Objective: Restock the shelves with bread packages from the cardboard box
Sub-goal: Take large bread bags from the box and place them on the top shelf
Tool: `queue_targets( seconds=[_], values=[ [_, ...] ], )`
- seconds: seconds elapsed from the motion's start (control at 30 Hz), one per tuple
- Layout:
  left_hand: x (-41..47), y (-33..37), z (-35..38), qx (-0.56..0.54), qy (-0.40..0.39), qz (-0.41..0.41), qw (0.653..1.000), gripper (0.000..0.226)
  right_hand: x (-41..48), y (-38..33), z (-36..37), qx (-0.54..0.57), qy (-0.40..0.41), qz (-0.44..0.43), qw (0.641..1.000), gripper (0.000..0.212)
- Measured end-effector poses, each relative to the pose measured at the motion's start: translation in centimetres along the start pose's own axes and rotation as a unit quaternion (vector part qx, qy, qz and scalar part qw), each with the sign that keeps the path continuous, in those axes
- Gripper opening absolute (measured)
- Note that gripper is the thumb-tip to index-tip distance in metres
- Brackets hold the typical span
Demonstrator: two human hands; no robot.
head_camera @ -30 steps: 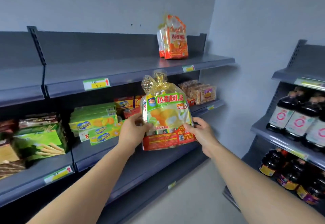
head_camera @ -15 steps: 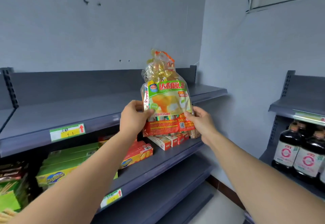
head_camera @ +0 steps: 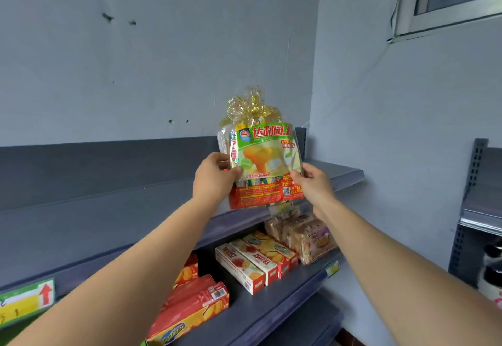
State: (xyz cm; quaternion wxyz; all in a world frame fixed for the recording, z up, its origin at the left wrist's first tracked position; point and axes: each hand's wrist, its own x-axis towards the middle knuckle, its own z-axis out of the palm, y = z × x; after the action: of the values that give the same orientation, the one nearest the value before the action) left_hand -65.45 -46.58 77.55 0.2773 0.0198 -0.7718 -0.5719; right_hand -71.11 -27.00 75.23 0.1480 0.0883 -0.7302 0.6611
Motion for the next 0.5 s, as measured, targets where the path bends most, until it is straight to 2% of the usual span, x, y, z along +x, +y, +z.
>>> queue_targets(
  seconds=[0.27,0.5],
  values=[
    [6.9,-2.0,4.8,0.001,0.008,-0.007,1.000,0.021,8.6,3.0,0.1,0.003,-0.005,-0.004,1.000,0.036],
    [10.4,-3.7,9.4,0.040,0.052,-0.024,0.998,0.021,15.4,6.4,-0.7,-0.010,-0.045,0.008,0.999,0.036]
  ],
)
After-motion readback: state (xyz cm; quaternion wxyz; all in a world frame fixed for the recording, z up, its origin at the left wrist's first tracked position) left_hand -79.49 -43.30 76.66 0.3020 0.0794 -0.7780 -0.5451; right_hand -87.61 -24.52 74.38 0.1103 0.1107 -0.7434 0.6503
